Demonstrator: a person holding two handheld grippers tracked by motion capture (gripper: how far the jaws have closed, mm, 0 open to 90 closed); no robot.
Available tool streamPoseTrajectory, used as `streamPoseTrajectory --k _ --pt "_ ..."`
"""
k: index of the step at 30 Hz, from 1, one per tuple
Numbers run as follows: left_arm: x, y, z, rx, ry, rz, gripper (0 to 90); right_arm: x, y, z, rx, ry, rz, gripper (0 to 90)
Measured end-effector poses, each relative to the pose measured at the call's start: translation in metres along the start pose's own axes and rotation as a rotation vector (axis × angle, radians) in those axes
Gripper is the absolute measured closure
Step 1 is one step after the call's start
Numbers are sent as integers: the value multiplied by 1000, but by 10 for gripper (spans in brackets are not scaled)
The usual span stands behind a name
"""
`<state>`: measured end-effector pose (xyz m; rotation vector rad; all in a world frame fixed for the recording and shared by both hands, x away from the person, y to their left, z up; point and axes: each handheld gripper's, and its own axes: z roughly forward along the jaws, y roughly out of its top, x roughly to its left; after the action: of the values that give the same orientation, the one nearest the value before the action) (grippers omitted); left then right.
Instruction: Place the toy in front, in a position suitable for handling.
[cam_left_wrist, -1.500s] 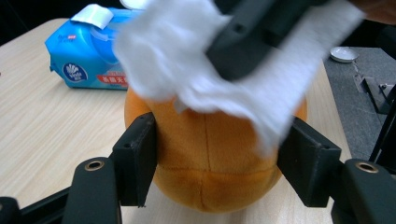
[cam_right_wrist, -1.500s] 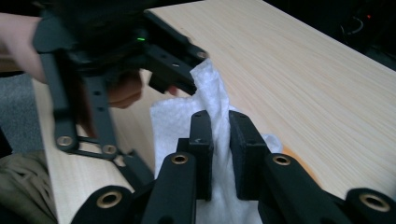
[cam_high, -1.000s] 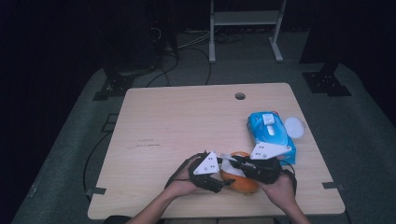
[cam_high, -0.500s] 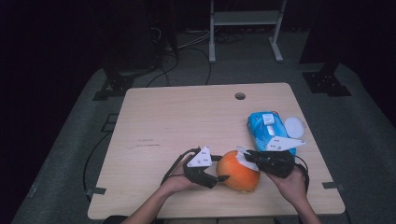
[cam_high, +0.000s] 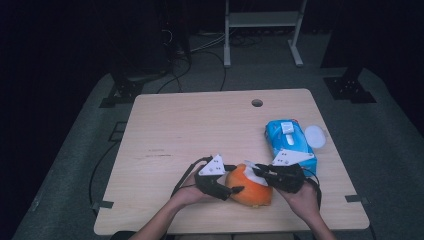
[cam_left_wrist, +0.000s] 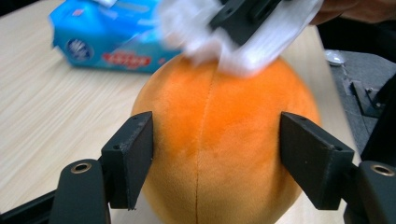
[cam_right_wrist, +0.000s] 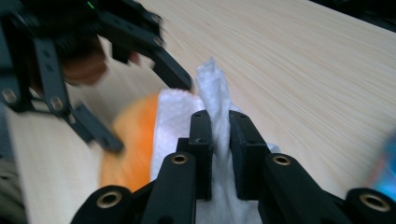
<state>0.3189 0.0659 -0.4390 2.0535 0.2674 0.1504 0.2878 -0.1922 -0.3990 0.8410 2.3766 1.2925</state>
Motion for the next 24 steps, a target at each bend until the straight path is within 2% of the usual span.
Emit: streamPoseTrajectory --k 2,3,4,6,8,10,13,16,19,21,23,24 --pt "4 -3 -1 -9 -10 -27 271 -7 -5 -1 9 -3 26 792" --pt "3 -2 -1 -13 -7 -19 256 -9 -7 -2 5 11 50 792" --pt "0 1 -1 -18 1 -5 227 -9 -8 -1 3 12 52 792" --pt "-4 5 0 -35 -6 11 200 -4 -5 0 1 -4 24 789" --pt "-8 7 3 -27 -5 26 212 1 -2 1 -4 6 6 779" --pt "-8 6 3 -37 -7 25 226 8 1 3 -14 17 -19 777" --pt "-6 4 1 -24 -7 24 266 13 4 4 -14 23 -56 782" --pt "-4 3 -1 -1 2 25 292 7 2 4 -6 24 -42 791" --pt "-1 1 -1 -14 3 2 296 -3 -5 2 8 -1 -8 792" --pt "-4 5 -1 -28 10 32 269 -7 -7 1 0 3 17 792" --pt "-8 8 -1 -66 -5 60 246 -3 -4 1 -4 -6 3 792" --pt "-10 10 0 -68 -8 65 256 0 -2 1 -11 1 -6 792"
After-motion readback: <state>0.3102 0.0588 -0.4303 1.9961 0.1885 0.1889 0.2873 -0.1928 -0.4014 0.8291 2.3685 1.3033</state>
